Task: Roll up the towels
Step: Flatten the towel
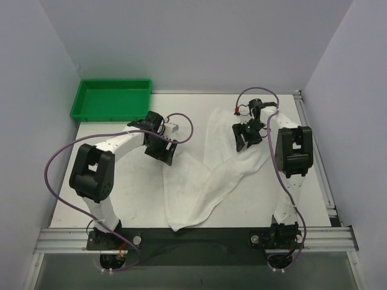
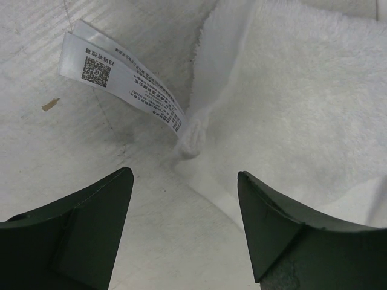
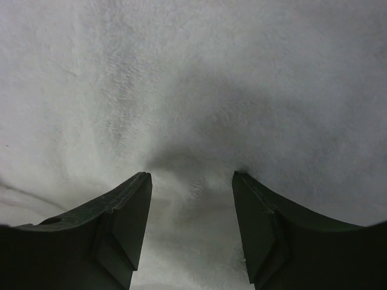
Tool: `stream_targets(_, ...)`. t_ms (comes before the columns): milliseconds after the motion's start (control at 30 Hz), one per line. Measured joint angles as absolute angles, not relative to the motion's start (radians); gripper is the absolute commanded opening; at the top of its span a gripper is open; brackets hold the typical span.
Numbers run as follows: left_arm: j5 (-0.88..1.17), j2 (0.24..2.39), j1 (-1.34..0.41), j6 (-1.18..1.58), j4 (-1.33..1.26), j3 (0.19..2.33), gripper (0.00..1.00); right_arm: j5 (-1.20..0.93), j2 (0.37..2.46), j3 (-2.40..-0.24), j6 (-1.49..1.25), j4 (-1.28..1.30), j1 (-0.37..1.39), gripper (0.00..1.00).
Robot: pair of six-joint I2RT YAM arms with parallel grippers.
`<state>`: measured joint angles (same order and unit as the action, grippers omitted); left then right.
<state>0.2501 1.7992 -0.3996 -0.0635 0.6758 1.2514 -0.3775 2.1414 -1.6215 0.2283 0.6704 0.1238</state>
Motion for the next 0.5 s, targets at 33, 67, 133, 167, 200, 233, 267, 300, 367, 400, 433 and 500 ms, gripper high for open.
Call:
stream_targets(33,0.25,1.802,-0.399,-0.065,0.676,1.255,0.78,-0.363,2.14,-1.622,0.239,0.684,0.123,0.5)
stream_targets(67,0.253,1.803,-0.398,-0.064,0.676,1.259,0.75,-0.356,2.14,-1.622,0.246,0.701,0.119,0.49)
stream_targets(133,0.282,1.805,-0.397,-0.063,0.671,1.271,0.72,-0.343,2.14,-1.609,0.263,0.732,0.117,0.45)
stream_targets(167,0.298,1.808,-0.397,-0.06,0.665,1.276,0.69,-0.34,2.138,-1.602,0.268,0.747,0.117,0.45)
stream_targets(200,0.312,1.81,-0.397,-0.058,0.653,1.279,0.68,-0.337,2.134,-1.591,0.272,0.759,0.117,0.45)
stream_targets(233,0.327,1.813,-0.397,-0.056,0.641,1.281,0.68,-0.336,2.126,-1.576,0.275,0.769,0.117,0.44)
stream_targets(267,0.342,1.819,-0.397,-0.052,0.629,1.283,0.65,-0.337,2.116,-1.557,0.279,0.78,0.117,0.44)
stream_targets(300,0.356,1.826,-0.397,-0.046,0.619,1.286,0.57,-0.337,2.107,-1.537,0.282,0.796,0.117,0.44)
stream_targets(367,0.384,1.85,-0.397,-0.032,0.604,1.3,0.49,-0.342,2.089,-1.496,0.286,0.83,0.117,0.41)
stream_targets(400,0.395,1.864,-0.397,-0.029,0.599,1.311,0.45,-0.347,2.081,-1.475,0.287,0.846,0.118,0.41)
stream_targets(433,0.403,1.88,-0.397,-0.025,0.588,1.32,0.27,-0.353,2.073,-1.454,0.288,0.863,0.118,0.4)
stream_targets(500,0.412,1.905,-0.394,-0.013,0.573,1.33,0.12,-0.372,2.053,-1.4,0.29,0.894,0.123,0.39)
